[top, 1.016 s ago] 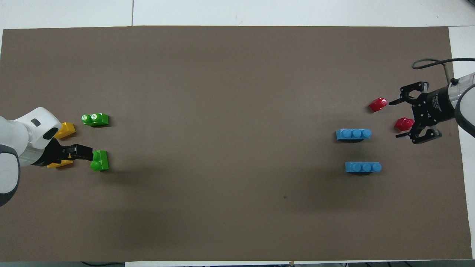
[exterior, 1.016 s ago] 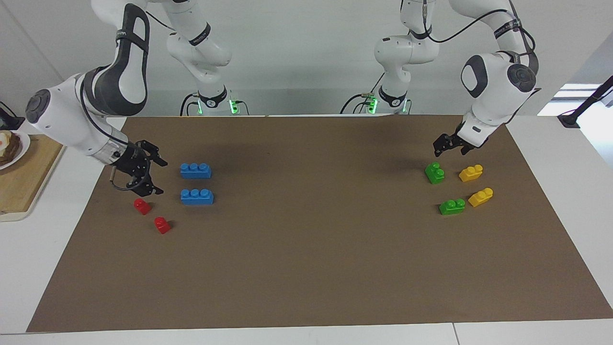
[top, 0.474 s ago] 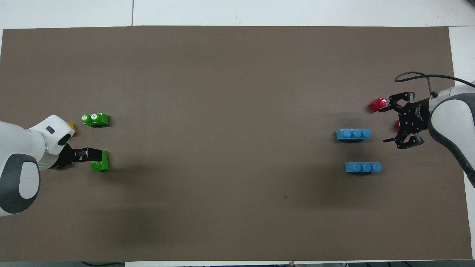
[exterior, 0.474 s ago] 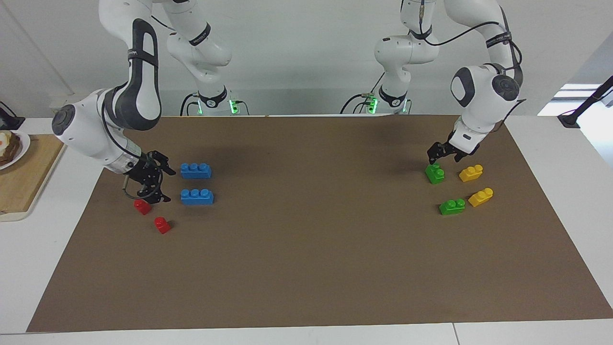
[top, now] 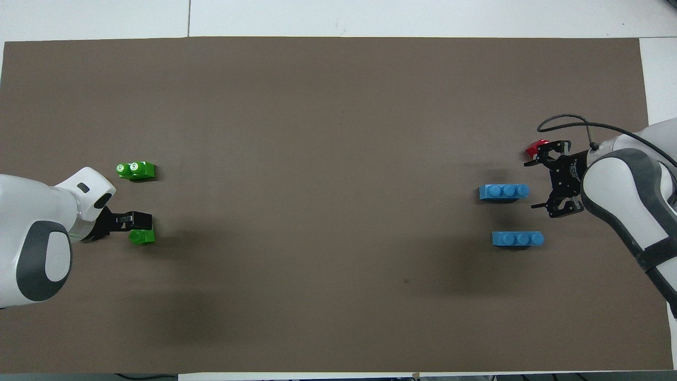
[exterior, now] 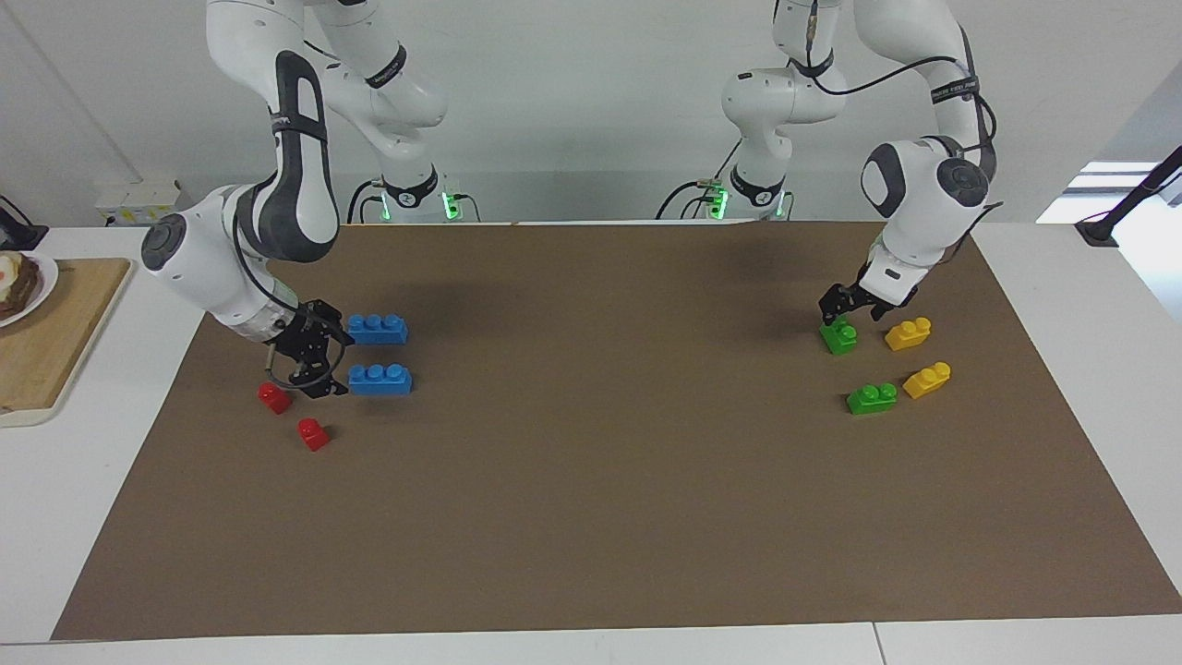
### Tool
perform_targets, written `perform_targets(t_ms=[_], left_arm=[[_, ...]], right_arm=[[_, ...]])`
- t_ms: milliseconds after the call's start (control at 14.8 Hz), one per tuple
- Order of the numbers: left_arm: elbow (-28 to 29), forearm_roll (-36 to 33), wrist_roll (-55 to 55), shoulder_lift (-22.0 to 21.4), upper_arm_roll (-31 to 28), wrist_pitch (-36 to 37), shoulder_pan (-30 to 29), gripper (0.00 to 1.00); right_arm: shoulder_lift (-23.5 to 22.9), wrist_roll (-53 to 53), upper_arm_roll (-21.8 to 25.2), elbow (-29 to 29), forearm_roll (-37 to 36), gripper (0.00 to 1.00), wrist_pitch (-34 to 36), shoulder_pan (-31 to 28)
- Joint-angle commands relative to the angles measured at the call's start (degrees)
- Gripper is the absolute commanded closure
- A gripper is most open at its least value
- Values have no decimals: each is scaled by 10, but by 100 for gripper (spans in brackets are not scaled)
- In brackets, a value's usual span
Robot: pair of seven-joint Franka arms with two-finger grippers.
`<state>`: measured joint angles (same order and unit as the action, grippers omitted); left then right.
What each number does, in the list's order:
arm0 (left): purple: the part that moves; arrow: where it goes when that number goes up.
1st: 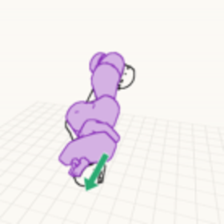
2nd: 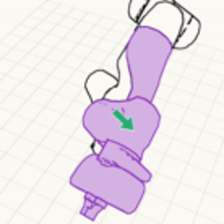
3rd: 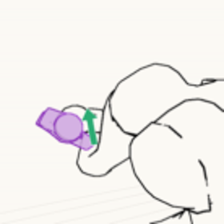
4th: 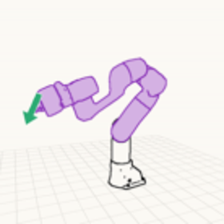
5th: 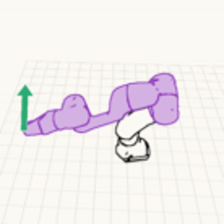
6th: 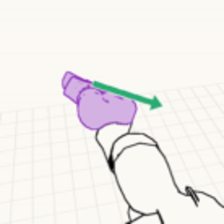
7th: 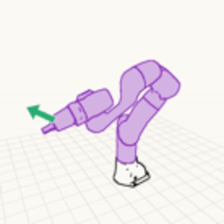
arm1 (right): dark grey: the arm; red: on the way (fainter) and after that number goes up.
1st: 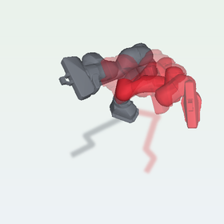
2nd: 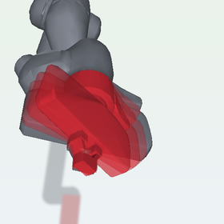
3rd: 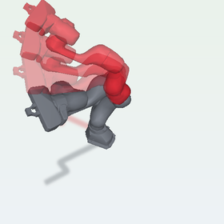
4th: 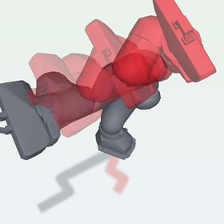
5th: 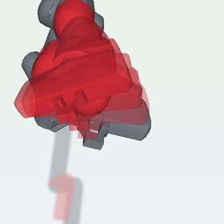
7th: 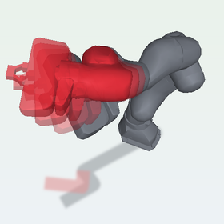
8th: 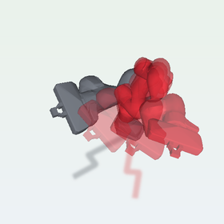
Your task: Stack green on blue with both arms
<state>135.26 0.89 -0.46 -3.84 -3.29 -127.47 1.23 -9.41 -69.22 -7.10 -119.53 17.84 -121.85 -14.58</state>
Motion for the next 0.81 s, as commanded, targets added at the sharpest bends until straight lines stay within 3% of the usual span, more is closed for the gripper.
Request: perform_targets(t_ms=[0, 745], left_arm=[[13, -3, 12, 9, -1, -30, 4, 0], [43, -4, 36, 21, -1, -77, 18, 0]], right_arm=[[5, 26, -2, -25, 21, 0, -31, -4], [-33, 63, -3, -29, 43, 3, -59, -4]])
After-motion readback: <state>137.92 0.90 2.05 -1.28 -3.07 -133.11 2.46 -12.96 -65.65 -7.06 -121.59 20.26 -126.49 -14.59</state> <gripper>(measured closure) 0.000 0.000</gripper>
